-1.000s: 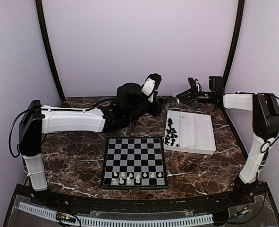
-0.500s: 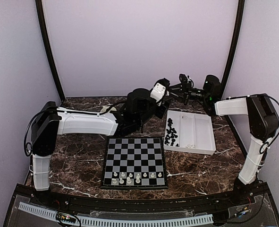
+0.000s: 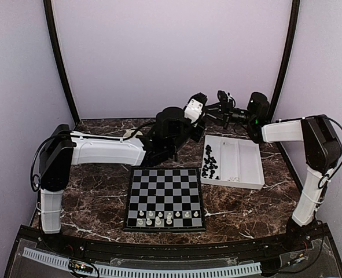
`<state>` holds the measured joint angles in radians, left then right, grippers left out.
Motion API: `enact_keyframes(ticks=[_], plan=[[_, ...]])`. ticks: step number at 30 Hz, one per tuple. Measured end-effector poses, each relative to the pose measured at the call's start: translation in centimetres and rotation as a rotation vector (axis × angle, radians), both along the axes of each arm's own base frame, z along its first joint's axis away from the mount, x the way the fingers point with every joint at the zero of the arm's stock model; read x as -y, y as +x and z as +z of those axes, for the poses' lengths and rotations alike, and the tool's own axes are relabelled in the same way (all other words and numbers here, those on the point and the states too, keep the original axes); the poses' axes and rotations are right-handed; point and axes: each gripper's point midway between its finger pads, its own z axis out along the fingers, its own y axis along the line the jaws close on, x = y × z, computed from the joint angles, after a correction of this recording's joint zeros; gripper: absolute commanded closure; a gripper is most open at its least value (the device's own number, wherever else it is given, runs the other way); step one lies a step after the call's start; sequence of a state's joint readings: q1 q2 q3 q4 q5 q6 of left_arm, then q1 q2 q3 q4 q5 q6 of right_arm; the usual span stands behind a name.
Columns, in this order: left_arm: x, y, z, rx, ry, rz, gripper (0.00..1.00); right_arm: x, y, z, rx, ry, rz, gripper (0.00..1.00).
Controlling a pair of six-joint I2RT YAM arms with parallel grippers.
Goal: Set up the chess pieces on the board
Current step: Pass from the right arm to the left
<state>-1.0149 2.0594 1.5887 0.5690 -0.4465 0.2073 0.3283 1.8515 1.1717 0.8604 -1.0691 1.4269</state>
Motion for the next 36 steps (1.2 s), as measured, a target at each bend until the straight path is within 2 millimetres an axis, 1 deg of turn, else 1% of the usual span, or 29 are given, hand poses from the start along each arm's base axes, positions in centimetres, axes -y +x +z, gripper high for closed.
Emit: enact_keyframes(ticks=[7,9,10,12,15,17,20,22,24,27,28,30,33,35,36], plan=[[0.0,0.1,-0.3,-0.001,0.003,0.005,0.82,-0.4,-0.2,0.0,-0.001,0.001,0.002,0.96],[0.1,0.0,-0.4,-0.002,0.004,0.006,0.88,-0.5,-0.2,0.0,-0.001,0.001,0.002,0.95],[0.1,0.0,-0.4,-0.003,0.005,0.009,0.92,-0.5,-0.2,0.0,-0.001,0.001,0.0,0.93],[-0.1,0.1,-0.4,-0.003,0.004,0.025,0.98,-0.4,-0.2,0.0,-0.003,0.001,-0.006,0.83],[-0.2,0.2,-0.4,-0.003,0.003,0.031,1.0,-0.3,-0.1,0.0,0.012,-0.001,-0.013,0.65],[-0.3,0.2,-0.4,-0.004,0.007,0.035,1.0,-0.3,-0.4,-0.2,0.028,-0.015,0.001,0.57],[-0.3,0.2,-0.8,-0.019,0.031,0.031,1.0,0.1,-0.5,-0.5,0.068,-0.06,0.014,0.49],[-0.2,0.2,-1.3,-0.052,0.064,0.011,1.0,1.3,-0.3,-0.5,0.11,-0.096,0.001,0.44],[-0.1,0.1,-1.5,-0.108,0.096,-0.025,1.0,3.3,0.6,-0.5,0.154,-0.137,-0.042,0.42],[-0.3,-0.1,-0.9,-0.207,0.129,-0.096,1.0,7.3,2.5,-0.5,0.251,-0.235,-0.135,0.39],[-0.4,-0.3,-0.3,-0.249,0.139,-0.13,1.0,8.4,3.0,-0.6,0.28,-0.271,-0.166,0.38],[-0.7,-1.1,0.7,-0.322,0.157,-0.199,1.0,10.7,4.2,-1.0,0.368,-0.383,-0.232,0.37],[-1.6,-2.9,0.7,-0.445,0.215,-0.291,1.0,12.6,4.9,-2.1,0.484,-0.573,-0.288,0.35],[-2.2,-4.7,-0.2,-0.54,0.266,-0.352,1.0,13.6,4.9,-3.3,0.52,-0.686,-0.309,0.3],[-2.5,-5.8,-1.1,-0.591,0.295,-0.38,1.0,14.0,5.0,-3.9,0.529,-0.734,-0.313,0.28]])
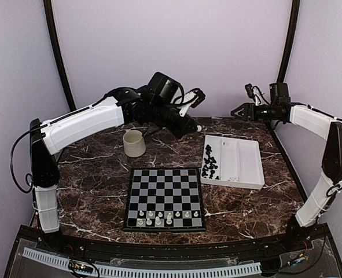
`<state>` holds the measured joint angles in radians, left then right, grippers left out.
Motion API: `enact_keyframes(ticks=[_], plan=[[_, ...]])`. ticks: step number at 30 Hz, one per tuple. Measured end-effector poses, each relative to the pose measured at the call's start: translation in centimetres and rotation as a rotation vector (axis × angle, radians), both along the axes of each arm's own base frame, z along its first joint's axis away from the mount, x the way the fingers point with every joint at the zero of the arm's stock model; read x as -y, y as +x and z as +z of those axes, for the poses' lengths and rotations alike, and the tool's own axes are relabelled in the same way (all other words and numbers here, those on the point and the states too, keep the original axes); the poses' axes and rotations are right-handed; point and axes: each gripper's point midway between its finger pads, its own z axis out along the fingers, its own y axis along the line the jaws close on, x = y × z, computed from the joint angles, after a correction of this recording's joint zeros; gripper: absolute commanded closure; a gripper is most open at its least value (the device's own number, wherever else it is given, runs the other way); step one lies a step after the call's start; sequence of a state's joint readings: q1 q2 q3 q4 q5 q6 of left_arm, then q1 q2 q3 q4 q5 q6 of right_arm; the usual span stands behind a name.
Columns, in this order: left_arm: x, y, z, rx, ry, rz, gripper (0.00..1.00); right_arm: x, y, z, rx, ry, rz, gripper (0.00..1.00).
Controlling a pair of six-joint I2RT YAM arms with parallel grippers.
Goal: Set up the chess pieces on the board
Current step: Place the bishop on f1.
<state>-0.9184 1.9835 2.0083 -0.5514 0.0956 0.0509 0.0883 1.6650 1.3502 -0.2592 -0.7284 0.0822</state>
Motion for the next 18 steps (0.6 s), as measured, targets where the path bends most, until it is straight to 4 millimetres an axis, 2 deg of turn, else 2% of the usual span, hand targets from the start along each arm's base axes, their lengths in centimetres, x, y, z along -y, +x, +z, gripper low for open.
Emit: enact_keyframes(ticks=[1,2,3,7,10,14,18], plan=[[-0.3,-0.8,-0.8,-0.039,0.026,-0.021,1.0,0.3,0.0,-0.5,-0.002,-0.031,-0.013,0.19],[-0.7,-1.9,-2.1,-0.088,0.06,-0.045,1.0,0.7,0.0,-1.0,-0.003,-0.064,-0.021,0.04],[-1.2,-2.9,-3.5,-0.14,0.098,-0.065,1.0,1.0,0.0,-1.6,-0.012,-0.093,-0.028,0.02],[-3.7,-7.0,-8.9,-0.33,0.243,-0.136,1.0,1.7,-0.5,-3.1,-0.035,-0.157,-0.028,0.02],[-5.2,-9.5,-11.5,-0.442,0.315,-0.178,1.0,1.9,-0.6,-3.4,-0.043,-0.178,-0.024,0.01],[-6.3,-12.5,-13.4,-0.532,0.385,-0.235,1.0,1.9,-0.5,-3.2,-0.035,-0.186,-0.022,0.02],[-6.2,-15.9,-14.3,-0.552,0.453,-0.306,1.0,1.9,-0.5,-3.2,-0.03,-0.191,-0.018,0.01]])
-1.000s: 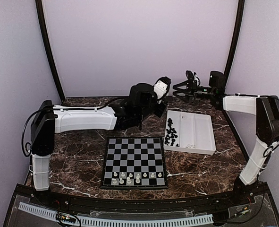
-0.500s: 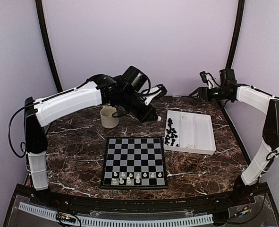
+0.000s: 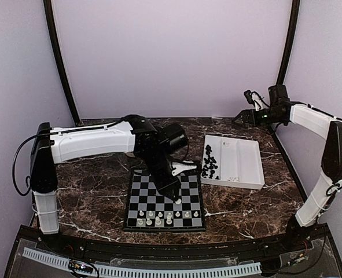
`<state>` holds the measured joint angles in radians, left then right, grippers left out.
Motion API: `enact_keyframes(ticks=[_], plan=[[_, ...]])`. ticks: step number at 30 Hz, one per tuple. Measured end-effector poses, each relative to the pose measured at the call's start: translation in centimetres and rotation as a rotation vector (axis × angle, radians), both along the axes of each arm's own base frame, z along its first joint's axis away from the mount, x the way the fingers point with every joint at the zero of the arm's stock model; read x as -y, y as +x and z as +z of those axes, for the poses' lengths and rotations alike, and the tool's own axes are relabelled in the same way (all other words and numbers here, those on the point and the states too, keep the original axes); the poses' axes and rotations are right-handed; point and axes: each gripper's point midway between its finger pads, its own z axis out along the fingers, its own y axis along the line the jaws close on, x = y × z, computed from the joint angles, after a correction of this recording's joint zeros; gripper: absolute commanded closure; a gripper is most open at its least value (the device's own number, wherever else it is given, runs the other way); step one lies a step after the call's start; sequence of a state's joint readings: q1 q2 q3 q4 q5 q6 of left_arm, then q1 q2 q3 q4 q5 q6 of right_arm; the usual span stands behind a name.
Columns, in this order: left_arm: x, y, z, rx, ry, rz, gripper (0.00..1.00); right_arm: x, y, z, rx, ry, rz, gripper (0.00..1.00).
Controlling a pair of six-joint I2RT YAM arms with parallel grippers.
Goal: Set up the chess pieces on the board
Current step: Place the bishop on f1.
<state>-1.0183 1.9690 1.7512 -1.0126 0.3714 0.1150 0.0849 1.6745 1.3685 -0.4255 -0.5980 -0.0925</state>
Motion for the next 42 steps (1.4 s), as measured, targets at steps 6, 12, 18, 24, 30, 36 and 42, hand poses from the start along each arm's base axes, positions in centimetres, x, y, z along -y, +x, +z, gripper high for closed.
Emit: enact_keyframes(ticks=[6,12,18,24,30,36,42], plan=[[0.5,-3.3,-1.0,0.014,0.056,-0.1,1.0,0.0,0.0,0.0,0.0,-0.003,0.002,0.02],[0.5,-4.3,-3.0,0.059,0.127,-0.146,1.0,0.0,-0.4,0.2,0.007,-0.003,0.003,0.01],[0.1,-4.8,-4.8,0.106,0.211,-0.176,1.0,0.1,-1.0,1.8,0.052,-0.008,0.011,0.02],[0.0,-4.9,-5.5,0.13,0.241,-0.187,0.99,0.1,-1.3,3.0,0.085,-0.009,0.016,0.01],[-0.1,-4.8,-6.2,0.136,0.261,-0.194,0.97,0.1,-1.4,2.9,0.085,-0.008,0.02,0.02],[0.2,-4.7,-6.6,0.144,0.269,-0.2,0.96,0.0,-1.5,2.9,0.082,-0.006,0.022,0.02],[0.6,-4.6,-6.7,0.148,0.263,-0.213,0.95,0.0,-1.5,2.9,0.082,-0.004,0.025,0.01]])
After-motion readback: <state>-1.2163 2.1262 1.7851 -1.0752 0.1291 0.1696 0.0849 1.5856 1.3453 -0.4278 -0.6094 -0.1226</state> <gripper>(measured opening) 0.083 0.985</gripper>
